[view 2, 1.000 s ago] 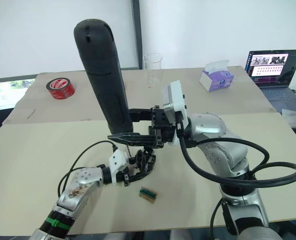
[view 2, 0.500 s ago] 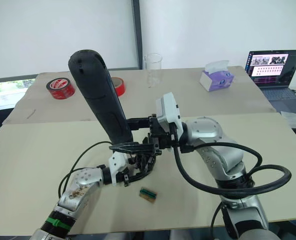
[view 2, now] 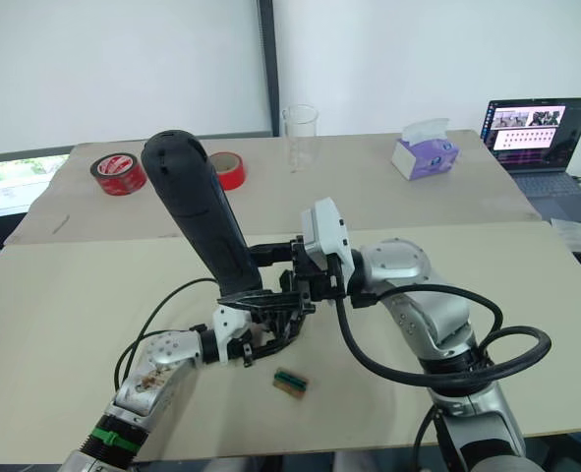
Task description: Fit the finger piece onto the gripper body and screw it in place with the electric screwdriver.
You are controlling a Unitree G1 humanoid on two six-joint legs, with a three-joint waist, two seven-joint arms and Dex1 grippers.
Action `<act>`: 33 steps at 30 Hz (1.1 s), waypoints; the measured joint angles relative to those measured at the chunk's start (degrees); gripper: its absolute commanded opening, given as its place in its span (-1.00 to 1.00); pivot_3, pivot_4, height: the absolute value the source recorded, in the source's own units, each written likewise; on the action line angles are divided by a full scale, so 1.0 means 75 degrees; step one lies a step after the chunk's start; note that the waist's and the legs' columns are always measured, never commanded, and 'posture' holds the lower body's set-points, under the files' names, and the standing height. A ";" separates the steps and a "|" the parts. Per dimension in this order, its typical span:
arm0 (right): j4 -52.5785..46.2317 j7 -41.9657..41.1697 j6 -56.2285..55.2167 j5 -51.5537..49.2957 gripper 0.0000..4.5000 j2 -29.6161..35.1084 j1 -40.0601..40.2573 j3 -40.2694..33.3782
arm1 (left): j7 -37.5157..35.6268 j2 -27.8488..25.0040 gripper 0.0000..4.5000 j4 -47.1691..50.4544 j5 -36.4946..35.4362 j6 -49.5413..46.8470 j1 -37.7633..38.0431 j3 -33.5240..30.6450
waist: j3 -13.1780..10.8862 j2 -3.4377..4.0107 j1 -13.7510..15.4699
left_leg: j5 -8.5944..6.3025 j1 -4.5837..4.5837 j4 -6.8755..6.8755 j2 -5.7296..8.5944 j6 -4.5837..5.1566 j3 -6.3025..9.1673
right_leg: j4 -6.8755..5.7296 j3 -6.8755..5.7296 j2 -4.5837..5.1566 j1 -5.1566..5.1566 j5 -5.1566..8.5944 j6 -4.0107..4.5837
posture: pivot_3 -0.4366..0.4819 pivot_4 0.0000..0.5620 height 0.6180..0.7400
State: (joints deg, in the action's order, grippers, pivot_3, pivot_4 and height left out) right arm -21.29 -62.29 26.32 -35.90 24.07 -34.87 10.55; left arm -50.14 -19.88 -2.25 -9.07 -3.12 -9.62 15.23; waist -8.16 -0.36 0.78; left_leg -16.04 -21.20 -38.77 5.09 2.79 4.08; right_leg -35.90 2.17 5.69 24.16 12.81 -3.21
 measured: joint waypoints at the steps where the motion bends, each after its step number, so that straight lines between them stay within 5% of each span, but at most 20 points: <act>1: 0.0011 -0.0002 -0.0031 0.0029 -0.15 -0.0008 0.0000 0.0001 | 0.0000 0.0000 0.02 0.0010 0.0000 -0.0020 -0.0012 0.0002 | 0.0000 0.0000 0.0001 | 0.0000 0.0000 0.0000 0.0000 0.0000 0.0000 | 0.0000 0.0000 0.0000 0.0000 0.0000 0.0000 | -0.05 -0.47 1.00; 33: 0.0082 -0.0113 -0.0056 0.0121 -0.15 0.0024 0.0039 0.0011 | 0.0291 -0.0113 0.02 0.1156 -0.0014 -0.1643 -0.0002 0.0012 | -0.0006 -0.0009 -0.0012 | -0.0001 -0.0004 0.0007 0.0000 -0.0002 0.0000 | 0.0004 0.0000 -0.0002 0.0007 0.0000 0.0000 | -0.05 -0.47 1.00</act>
State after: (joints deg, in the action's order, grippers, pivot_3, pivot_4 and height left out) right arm -20.68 -63.13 25.90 -35.00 24.24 -34.58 10.63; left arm -47.96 -20.72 6.42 -9.18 -15.44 -9.64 15.31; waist -8.20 -0.43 0.70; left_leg -16.05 -21.23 -38.72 5.09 2.78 4.08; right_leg -35.88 2.18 5.68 24.21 12.81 -3.21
